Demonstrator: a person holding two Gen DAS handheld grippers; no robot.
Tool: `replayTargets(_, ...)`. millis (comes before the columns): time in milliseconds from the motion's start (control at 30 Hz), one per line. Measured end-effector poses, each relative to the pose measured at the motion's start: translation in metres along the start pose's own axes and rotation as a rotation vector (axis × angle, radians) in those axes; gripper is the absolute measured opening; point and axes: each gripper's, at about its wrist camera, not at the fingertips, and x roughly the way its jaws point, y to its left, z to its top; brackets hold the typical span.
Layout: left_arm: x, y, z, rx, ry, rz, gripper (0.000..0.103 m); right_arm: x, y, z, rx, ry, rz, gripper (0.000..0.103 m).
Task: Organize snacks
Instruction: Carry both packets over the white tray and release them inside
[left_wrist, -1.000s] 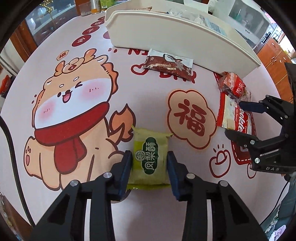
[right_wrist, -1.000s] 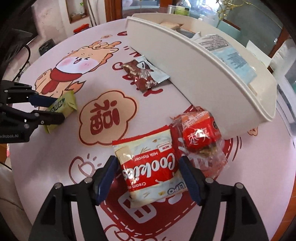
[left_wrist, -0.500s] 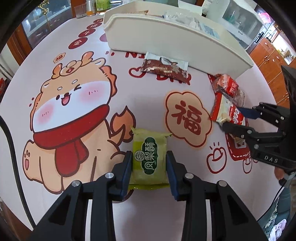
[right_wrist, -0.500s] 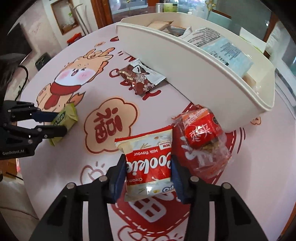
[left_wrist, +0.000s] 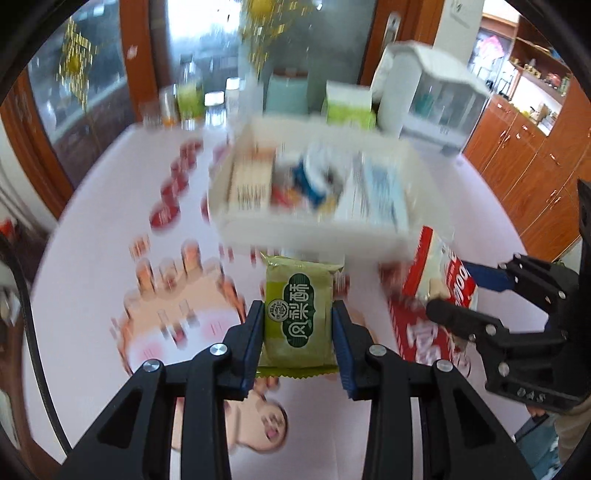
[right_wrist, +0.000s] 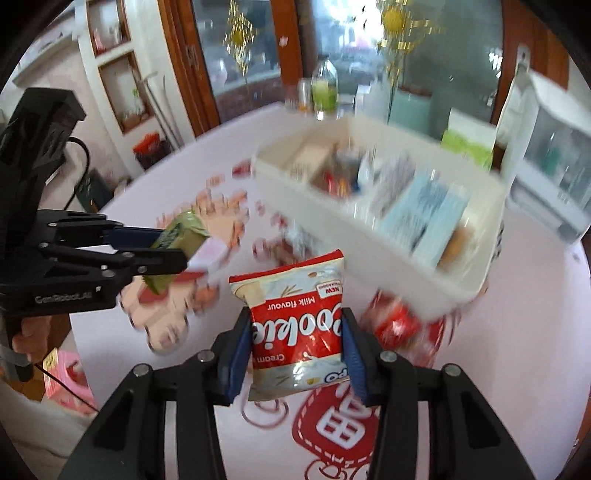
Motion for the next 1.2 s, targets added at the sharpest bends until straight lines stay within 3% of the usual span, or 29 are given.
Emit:
replayTargets(200, -0.045, -0.009, 0.076, 0.074, -0.131, 0.022, 0.034, -0.041, -0.004, 0.057, 0.076, -0.105, -0.060, 0.046)
replayTargets(500, -0.068, -0.011, 0.174, 0.117, -0.219, 0.035, 0.034, -0.089, -0.033, 0.148, 0.247, -0.216, -0.194, 0.046)
replayTargets(667, -0.055, -0.007, 0.200, 0.130, -0.206, 0.036, 0.034, -0.089, -0.048, 0.180, 0.315, -0.249, -0.277, 0.047)
replayTargets(900, -0.008, -0.006, 0.209, 0.163, -0.121, 0.039, 0.035, -0.054, -0.067, 0.193, 0.390, -0.179, -0.342, 0.048)
replayTargets(933, -0.002, -0.006, 0.207, 0.168, -0.111, 0.044, 0.037, -0.047, -0.069, 0.194, 0.392, -0.163, -0.354, 0.049)
replayTargets(1000, 0.009, -0.007, 0.205, 0.187, -0.096, 0.059, 0.055, -0.033, -0.071, 0.193, 0.392, -0.127, -0.371, 0.051)
replayTargets(1067, 0.013, -0.007, 0.202, 0.197, -0.104, 0.081, 0.086, -0.025, -0.073, 0.192, 0.401, -0.110, -0.381, 0.054)
replayTargets(1200, 0.015, -0.003, 0.201, 0.191, -0.117, 0.085, 0.089, -0.020, -0.076, 0.189, 0.419, -0.110, -0.400, 0.062)
